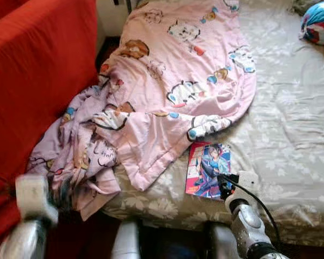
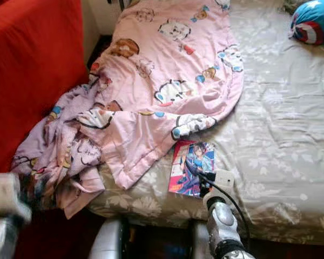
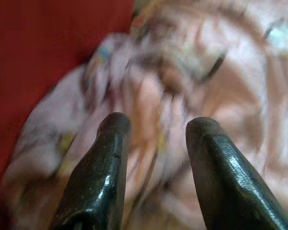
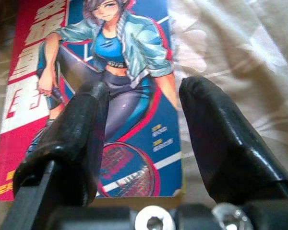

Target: Clean up the room

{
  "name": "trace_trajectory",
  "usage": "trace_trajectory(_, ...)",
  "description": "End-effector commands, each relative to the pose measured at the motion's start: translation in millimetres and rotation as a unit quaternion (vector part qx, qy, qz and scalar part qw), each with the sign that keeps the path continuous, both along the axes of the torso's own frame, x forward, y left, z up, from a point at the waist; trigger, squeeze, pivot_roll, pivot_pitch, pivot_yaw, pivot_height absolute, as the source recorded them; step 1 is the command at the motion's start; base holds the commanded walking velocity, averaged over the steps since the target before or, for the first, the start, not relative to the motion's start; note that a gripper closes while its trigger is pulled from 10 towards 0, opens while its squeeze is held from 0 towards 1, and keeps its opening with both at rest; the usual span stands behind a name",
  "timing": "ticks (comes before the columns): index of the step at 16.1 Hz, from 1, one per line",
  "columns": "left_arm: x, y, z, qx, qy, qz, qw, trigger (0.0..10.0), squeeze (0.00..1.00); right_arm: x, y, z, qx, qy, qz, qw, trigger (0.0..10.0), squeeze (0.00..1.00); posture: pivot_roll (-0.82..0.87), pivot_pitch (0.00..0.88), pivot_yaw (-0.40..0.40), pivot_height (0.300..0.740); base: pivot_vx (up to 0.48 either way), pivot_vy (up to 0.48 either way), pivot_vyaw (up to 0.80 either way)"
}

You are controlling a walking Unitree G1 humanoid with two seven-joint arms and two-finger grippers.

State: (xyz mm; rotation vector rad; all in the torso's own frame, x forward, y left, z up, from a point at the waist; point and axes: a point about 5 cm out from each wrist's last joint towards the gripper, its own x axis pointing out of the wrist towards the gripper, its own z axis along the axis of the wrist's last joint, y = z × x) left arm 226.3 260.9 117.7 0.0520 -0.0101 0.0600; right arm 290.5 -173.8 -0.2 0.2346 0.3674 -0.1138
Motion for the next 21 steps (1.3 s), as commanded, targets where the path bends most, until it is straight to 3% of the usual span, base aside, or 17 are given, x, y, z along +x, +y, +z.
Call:
trace_trajectory(1,6.2,-9.4,-4,-0.023,0.005,-0.011,1.0,10.0,0.0,-7.9,1.6,-8,0.004,0.015,0.002,1.0,10.0,0.0,0.16,0.273,0.052,0.627,0.0,0.0,0.0)
trace_trajectory(2,25.0,-22.2,4,-0.033,-0.022,-0.023,0.999,10.0,0.0,-9.3,0.3,-9,0.004,0.016,-0.003,1.0,10.0,0.0,0.15,0.284,0.047,0.627,0.0,0.0,0.0)
trace_trajectory(4,45.1,-41.0,12,-0.048,-0.042,-0.055,0.996,10.0,0.0,-10.7,0.6,-10,0.004,0.017,-0.004,1.0,10.0,0.0,0.14,0.293,0.043,0.627,0.0,0.0,0.0)
trace_trajectory(7,57.7,-54.0,14,-0.057,-0.045,-0.072,0.995,10.0,0.0,-11.1,4.6,-10,0.002,0.011,0.01,1.0,10.0,0.0,0.13,0.309,0.045,0.627,0.0,0.0,0.0)
trace_trajectory(8,58.6,-53.6,17,-0.043,-0.049,-0.076,0.995,10.0,0.0,-12.2,5.0,-11,0.004,0.012,0.01,1.0,10.0,0.0,0.13,0.318,0.043,0.627,0.0,0.0,0.0)
trace_trajectory(9,60.2,-51.5,19,-0.029,-0.053,-0.078,0.995,10.0,0.0,-13.2,5.0,-12,0.006,0.013,0.009,1.0,10.0,0.47,0.14,0.321,0.042,0.627,0.0,0.0,0.0)
trace_trajectory(10,63.4,-46.2,23,-0.024,-0.059,-0.072,0.995,10.0,0.0,-14.7,6.0,-13,0.011,0.013,0.011,1.0,10.0,0.47,0.14,0.324,0.044,0.627,0.0,0.0,0.0)
trace_trajectory(11,67.3,-41.5,27,-0.024,-0.065,-0.066,0.995,10.0,0.0,-16.3,6.7,-15,0.014,0.012,0.012,1.0,10.0,1.0,0.15,0.327,0.046,0.627,0.0,0.0,0.0)
trace_trajectory(12,69.0,-42.8,29,-0.027,-0.068,-0.069,0.995,10.0,0.0,-17.1,7.1,-15,0.015,0.012,0.012,1.0,10.0,1.0,0.15,0.328,0.046,0.627,0.0,0.0,0.0)
trace_trajectory(13,68.8,-48.5,29,-0.033,-0.069,-0.077,0.994,10.0,0.0,-17.8,7.5,-15,0.017,0.011,0.013,1.0,10.0,0.77,0.15,0.332,0.05,0.627,0.0,0.0,0.0)
trace_trajectory(14,68.5,-50.8,29,-0.036,-0.069,-0.081,0.994,10.0,0.0,-18.0,7.6,-16,0.018,0.01,0.014,1.0,10.0,0.77,0.15,0.332,0.05,0.627,0.0,0.0,0.0)
trace_trajectory(15,64.8,-61.8,24,-0.044,-0.064,-0.092,0.993,10.0,0.0,-19.0,6.1,-16,0.022,0.007,0.013,1.0,10.0,0.0,0.15,0.34,0.052,0.627,0.0,0.0,0.0)
trace_trajectory(21,55.9,-67.4,18,-0.052,-0.054,-0.096,0.993,10.0,0.0,-14.7,0.9,-8,0.042,-0.034,0.009,0.998,10.0,0.0,0.16,0.359,0.064,0.627,0.0,0.0,0.0)
